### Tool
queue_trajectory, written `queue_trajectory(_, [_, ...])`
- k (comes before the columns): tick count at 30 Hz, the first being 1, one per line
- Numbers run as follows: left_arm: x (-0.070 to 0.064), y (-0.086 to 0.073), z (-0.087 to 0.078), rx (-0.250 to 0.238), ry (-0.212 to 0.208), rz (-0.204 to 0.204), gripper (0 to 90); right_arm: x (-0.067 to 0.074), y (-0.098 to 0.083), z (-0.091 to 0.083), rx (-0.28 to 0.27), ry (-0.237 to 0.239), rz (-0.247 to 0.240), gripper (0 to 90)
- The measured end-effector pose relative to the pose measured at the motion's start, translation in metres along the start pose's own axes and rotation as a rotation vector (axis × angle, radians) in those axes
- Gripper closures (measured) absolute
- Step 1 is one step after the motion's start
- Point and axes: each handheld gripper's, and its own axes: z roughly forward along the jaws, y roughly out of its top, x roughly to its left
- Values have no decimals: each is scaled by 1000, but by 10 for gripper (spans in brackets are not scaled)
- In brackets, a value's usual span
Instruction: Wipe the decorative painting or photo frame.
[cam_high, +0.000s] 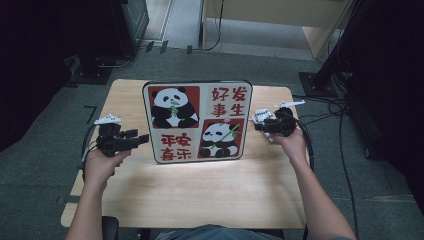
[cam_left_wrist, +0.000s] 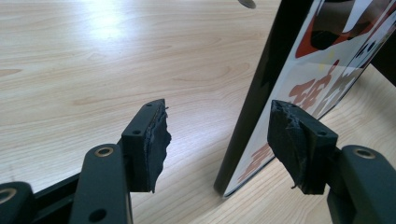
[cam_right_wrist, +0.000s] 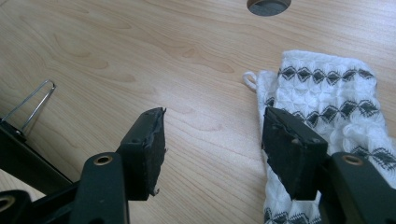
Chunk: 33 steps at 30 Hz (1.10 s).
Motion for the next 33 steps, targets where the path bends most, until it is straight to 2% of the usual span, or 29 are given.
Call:
queue_trajectory(8, [9,-2,-5,15,13,-19,358,1,1,0,-13,-15,-8,361])
queue_trajectory(12, [13,-4,-5,40,24,-21,355,1,1,1,-12,-24,-10,348])
queue_trajectory(19, [19,-6,-7,31,35,-34,340,0,2,-1,-32,-24,-1,326])
queue_trajectory(30, [28,-8,-9,36,76,-72,309,0,2,0,-24,-39,-10,319])
queue_trajectory(33, [28,-8,-9,31,70,-74,308,0,2,0,-26,-39,-6,318])
